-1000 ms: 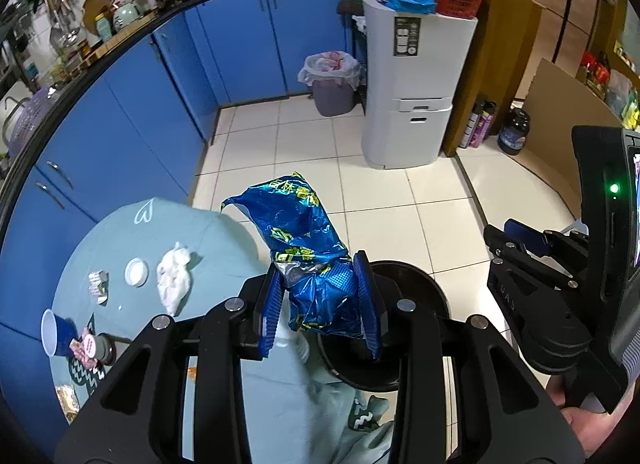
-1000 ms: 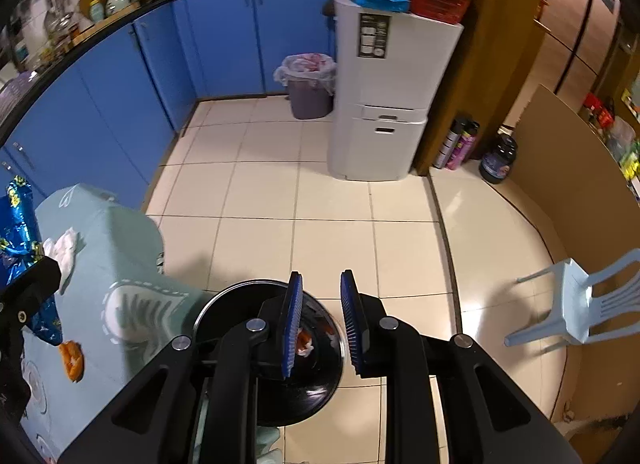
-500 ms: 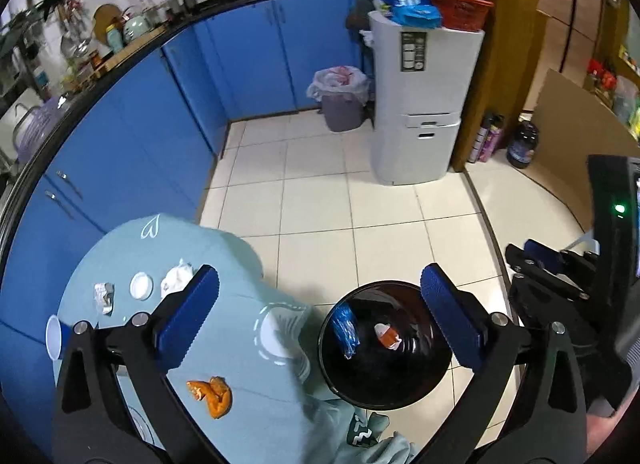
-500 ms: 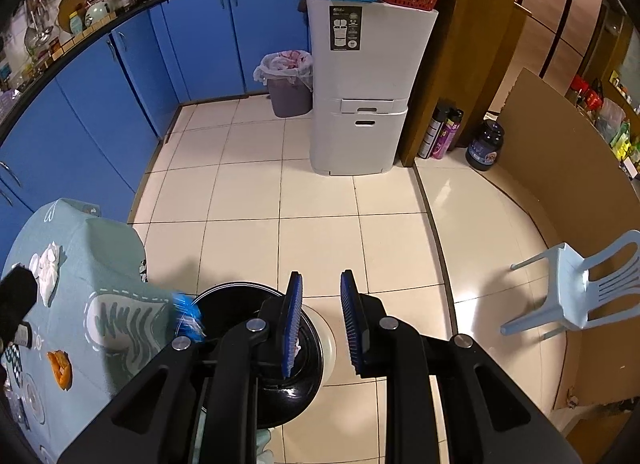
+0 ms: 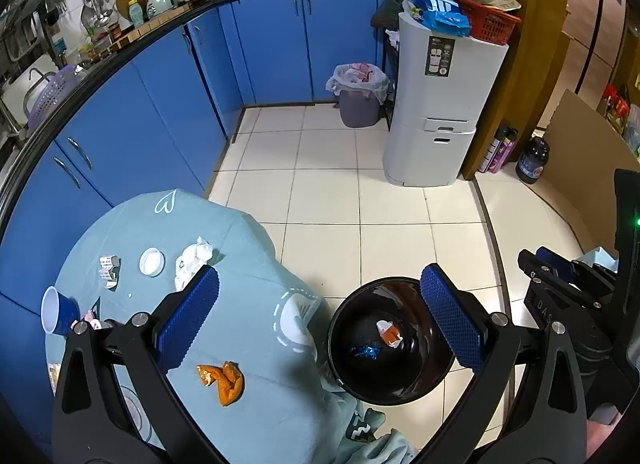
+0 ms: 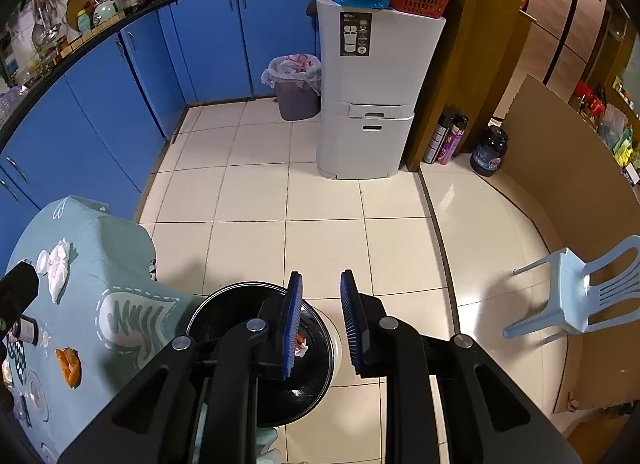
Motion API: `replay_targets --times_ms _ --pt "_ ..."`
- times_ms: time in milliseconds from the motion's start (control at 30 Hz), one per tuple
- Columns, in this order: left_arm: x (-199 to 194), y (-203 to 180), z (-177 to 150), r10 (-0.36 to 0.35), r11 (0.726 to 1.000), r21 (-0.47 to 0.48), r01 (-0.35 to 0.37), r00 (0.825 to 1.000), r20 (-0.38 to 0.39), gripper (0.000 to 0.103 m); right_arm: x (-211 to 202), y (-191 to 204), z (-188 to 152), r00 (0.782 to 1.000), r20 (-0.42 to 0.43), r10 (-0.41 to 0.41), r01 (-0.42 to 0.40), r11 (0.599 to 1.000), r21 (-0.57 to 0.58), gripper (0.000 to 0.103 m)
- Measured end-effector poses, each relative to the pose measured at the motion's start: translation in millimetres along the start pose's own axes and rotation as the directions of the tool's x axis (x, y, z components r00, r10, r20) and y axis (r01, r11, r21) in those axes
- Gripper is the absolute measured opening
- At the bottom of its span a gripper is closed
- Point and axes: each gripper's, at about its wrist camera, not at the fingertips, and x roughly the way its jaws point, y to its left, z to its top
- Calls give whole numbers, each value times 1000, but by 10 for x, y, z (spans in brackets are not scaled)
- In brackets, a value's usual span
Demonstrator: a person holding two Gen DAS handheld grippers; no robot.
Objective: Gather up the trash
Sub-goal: 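Lower the left tool over the black bin and open it to drop the blue wrapper, then move both tools back over the table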
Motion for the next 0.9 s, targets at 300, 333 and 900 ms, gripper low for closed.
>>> replay_targets --times_ms 300,333,900 --pt "-100 144 -41 9 1000 -22 -9 1000 17 99 -88 126 1 1000 11 8 -8 1000 -22 21" --pt "-116 169 -48 11 1000 -27 -11 1000 19 99 -100 147 3 1000 13 12 -12 1000 -24 21" --pt "-340 685 -194 52 993 -111 -47 997 49 99 -454 552 18 994 96 49 -42 996 -73 82"
